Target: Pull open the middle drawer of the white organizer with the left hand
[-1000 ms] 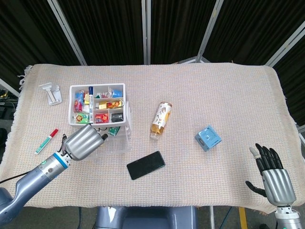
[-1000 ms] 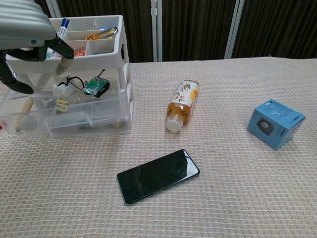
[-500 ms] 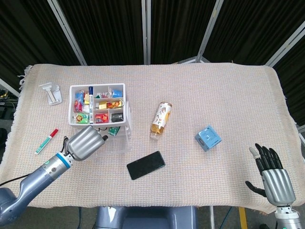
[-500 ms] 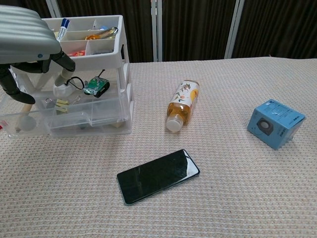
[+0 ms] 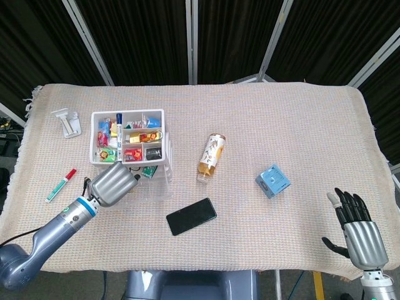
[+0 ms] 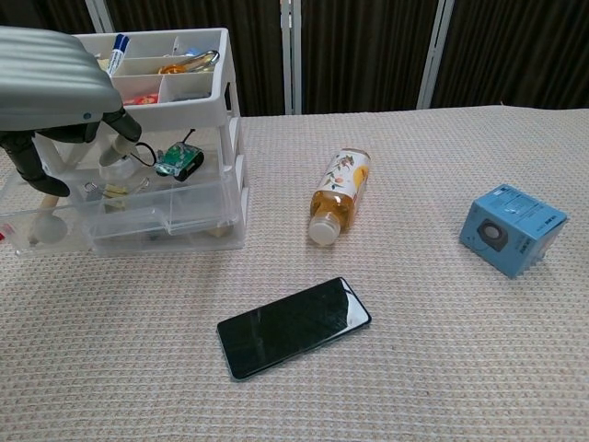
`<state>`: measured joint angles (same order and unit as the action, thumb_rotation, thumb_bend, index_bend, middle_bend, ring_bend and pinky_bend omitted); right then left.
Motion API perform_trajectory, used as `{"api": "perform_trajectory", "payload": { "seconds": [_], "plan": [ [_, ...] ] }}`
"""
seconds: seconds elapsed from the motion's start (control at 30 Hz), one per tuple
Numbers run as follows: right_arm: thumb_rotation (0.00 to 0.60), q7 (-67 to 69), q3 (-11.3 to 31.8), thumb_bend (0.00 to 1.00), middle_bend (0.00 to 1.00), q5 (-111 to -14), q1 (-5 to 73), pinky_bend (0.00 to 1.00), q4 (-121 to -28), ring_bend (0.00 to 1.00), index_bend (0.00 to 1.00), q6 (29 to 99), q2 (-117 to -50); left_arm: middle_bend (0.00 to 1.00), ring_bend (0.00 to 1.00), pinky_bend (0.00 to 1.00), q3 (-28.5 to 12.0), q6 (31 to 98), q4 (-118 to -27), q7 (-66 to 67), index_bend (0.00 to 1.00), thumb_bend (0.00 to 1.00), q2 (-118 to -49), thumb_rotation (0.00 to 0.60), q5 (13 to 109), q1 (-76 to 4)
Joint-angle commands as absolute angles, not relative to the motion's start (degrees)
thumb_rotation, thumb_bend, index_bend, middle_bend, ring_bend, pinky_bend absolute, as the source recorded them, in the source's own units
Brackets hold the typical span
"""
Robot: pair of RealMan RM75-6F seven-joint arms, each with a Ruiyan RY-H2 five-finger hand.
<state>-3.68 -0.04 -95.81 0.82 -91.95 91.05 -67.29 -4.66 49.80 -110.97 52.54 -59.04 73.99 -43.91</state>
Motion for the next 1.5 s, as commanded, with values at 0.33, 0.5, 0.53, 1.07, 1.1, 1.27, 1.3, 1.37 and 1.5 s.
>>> {"api": "perform_trajectory", "payload": {
  "seconds": [0.33, 0.5, 0.53, 1.07, 1.1, 1.27, 1.3, 1.37, 1.5],
  "plan": [
    [0.6, -3.5, 0.0, 0.0, 0.0, -95.6, 0.9, 0.0, -91.8, 0.0, 0.0, 90.9, -67.3, 0.98, 0.93, 0.79, -3.5, 49.8, -108.6, 53.4, 0.56, 0.0, -61.6, 0.6, 71.5, -45.7],
    [0.6, -3.2, -0.1, 0.0, 0.0, -95.7, 1.0, 0.0, -91.9, 0.0, 0.0, 90.7, -67.2, 0.98, 0.93, 0.79, -2.9, 50.0, -108.3, 53.4, 0.56, 0.01, -62.4, 0.6, 71.2, -46.1],
    [0.6, -3.2, -0.2, 0.0, 0.0, -95.7, 1.0, 0.0, -91.9, 0.0, 0.0, 90.7, -67.2, 0.98, 0.93, 0.79, -2.7, 50.1, -108.2, 53.6, 0.56, 0.03, -62.6, 0.6, 71.1, -46.3],
    [0.6, -2.9, -0.4, 0.0, 0.0, -95.7, 1.0, 0.0, -91.9, 0.0, 0.0, 90.4, -67.2, 0.98, 0.93, 0.79, -1.3, 50.9, -107.5, 52.9, 0.57, 0.37, -63.1, 0.6, 70.8, -46.8],
    [0.6, -3.0, -0.4, 0.0, 0.0, -95.8, 1.1, 0.0, -91.9, 0.0, 0.0, 90.4, -67.3, 0.98, 0.93, 0.79, -1.3, 51.0, -107.6, 52.7, 0.57, 0.41, -63.1, 0.6, 70.8, -46.8],
    [0.6, -3.1, -0.4, 0.0, 0.0, -95.7, 1.0, 0.0, -91.9, 0.0, 0.0, 90.3, -67.3, 0.98, 0.93, 0.79, -0.9, 51.4, -107.5, 52.1, 0.58, 0.5, -63.0, 0.6, 71.1, -46.8],
    [0.6, -3.1, -0.4, 0.0, 0.0, -95.7, 1.0, 0.0, -92.0, 0.0, 0.0, 90.3, -67.3, 0.98, 0.93, 0.79, -0.8, 51.5, -107.5, 52.1, 0.58, 0.51, -63.0, 0.6, 71.2, -46.8],
    [0.6, -3.0, -0.4, 0.0, 0.0, -95.8, 1.0, 0.0, -92.0, 0.0, 0.0, 90.4, -67.2, 0.98, 0.93, 0.79, -0.7, 51.7, -107.6, 52.0, 0.58, 0.52, -63.1, 0.6, 71.2, -46.8],
    [0.6, -3.1, -0.5, 0.0, 0.0, -95.9, 1.0, 0.0, -92.0, 0.0, 0.0, 90.4, -67.3, 0.98, 0.93, 0.79, -0.5, 52.1, -107.7, 52.0, 0.61, 0.52, -63.0, 0.6, 71.3, -46.8]
  ]
}}
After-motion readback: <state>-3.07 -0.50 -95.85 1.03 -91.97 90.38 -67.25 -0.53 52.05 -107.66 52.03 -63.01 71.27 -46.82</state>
